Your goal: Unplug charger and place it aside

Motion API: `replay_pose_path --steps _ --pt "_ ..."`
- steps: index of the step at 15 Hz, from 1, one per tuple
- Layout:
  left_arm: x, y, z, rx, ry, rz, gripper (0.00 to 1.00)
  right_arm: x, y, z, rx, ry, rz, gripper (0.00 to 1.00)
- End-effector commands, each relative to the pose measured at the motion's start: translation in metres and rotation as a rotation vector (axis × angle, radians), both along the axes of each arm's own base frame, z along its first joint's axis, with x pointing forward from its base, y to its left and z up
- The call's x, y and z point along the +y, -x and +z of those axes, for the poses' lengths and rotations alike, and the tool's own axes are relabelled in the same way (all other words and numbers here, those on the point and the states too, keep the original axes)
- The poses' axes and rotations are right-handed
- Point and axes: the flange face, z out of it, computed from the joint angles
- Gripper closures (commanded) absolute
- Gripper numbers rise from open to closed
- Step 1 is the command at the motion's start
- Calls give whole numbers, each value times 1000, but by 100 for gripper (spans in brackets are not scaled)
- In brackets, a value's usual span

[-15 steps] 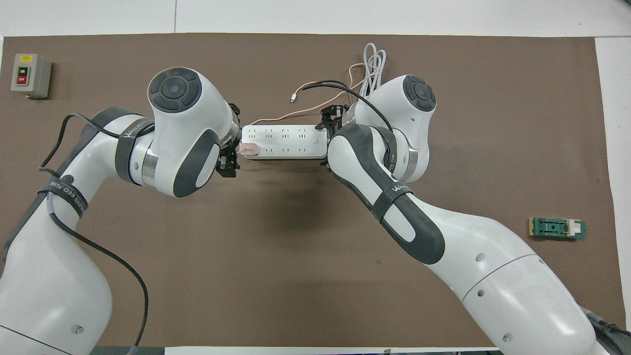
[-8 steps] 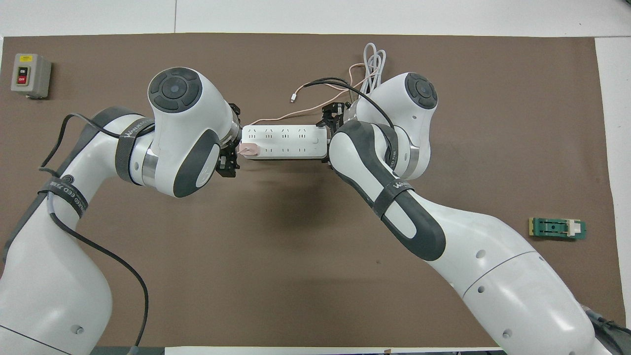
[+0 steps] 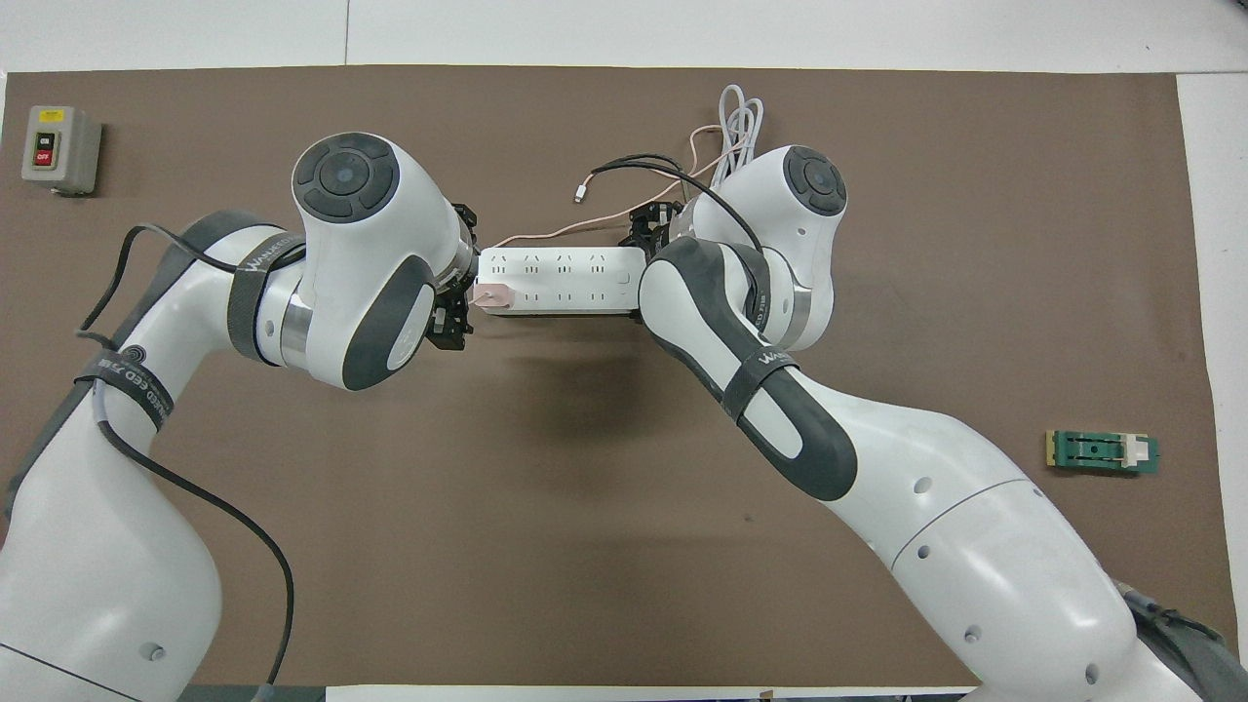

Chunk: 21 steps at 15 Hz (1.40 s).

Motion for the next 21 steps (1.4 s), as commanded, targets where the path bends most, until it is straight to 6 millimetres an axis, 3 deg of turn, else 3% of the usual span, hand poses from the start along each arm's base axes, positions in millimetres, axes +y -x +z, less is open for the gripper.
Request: replay_pose_path --steps 1,2,3,5,10,15,21 --pt "0 -2 -2 -9 -8 -21 0 12 -1 2 -32 -7 29 47" --pt "0 -2 -1 -11 -6 -22 0 15 0 2 -46 -6 36 91" --pt "-1 -2 -2 -12 -3 -23 0 20 1 3 -84 -7 44 100" --pt "-2 -2 -3 -21 3 -22 0 19 4 -6 -106 2 53 100" --pt "-2 0 -7 -16 1 -12 0 15 2 -6 -108 -8 46 100" --pt "-3 2 -17 -11 2 -13 0 -5 -7 -7 -83 -37 -7 100" --pt "-8 5 -26 -29 17 -5 0 -4 -6 -7 -86 -40 10 100"
